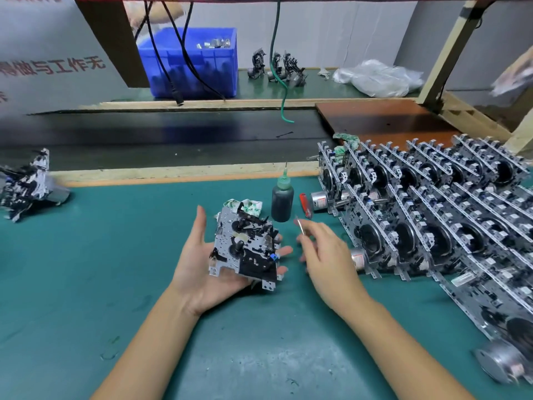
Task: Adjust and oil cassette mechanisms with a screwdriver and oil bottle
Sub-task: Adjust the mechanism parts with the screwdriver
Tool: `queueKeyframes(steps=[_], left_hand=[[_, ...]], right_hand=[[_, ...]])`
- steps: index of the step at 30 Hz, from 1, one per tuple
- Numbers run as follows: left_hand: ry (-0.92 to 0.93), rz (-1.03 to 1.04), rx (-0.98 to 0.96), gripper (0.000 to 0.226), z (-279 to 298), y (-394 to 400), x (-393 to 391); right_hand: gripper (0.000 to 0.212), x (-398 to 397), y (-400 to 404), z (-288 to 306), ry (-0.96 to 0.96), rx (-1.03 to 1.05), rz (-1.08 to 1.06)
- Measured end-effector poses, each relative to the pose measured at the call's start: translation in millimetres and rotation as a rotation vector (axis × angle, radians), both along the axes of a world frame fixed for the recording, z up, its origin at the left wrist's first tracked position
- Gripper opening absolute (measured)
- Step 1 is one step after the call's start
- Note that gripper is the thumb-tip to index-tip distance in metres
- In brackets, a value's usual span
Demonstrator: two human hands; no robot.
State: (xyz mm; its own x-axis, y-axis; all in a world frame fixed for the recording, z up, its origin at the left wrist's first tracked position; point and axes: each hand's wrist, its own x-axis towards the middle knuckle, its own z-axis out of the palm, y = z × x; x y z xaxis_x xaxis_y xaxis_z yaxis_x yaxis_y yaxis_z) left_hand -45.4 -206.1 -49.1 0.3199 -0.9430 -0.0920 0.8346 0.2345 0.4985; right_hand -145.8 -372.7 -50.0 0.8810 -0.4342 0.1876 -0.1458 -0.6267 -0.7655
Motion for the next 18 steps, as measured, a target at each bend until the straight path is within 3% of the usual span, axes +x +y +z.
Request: queueKeyframes(steps=[2, 6, 10, 12, 15, 18], left_hand=[[-0.044, -0.021, 0.048, 0.097, 0.5, 2.0, 2.7], [-0.153, -0.100, 0.158, 0.086, 4.4, 7.6, 4.1], [-0.235, -0.239, 0.172, 0.092, 7.5, 12.2, -0.4], [-0.162, -0.311, 0.100, 0.100, 10.4, 12.1, -3.8], [-0.228, -0.398, 0.050, 0.100, 10.5, 10.0, -8.5], [-0.200, -0.363, 0.116, 0.108, 5.7, 10.8, -6.9]], right_hand=[[0.050, -3.3, 1.3, -1.3, 0.015, -0.243, 0.068], [0.080, -12.3, -3.4, 8.7, 0.062, -0.506, 0.317], [0.061, -26.2, -9.3, 24.0, 0.029, -0.774, 0.411], [0.055, -36.1, -12.0, 27.4, 0.088, -0.719, 0.424], [0.060, -49.7, -11.4, 24.7, 0.191, -0.611, 0.383], [0.054, -61.4, -7.7, 17.8, 0.053, -0.661, 0.279]])
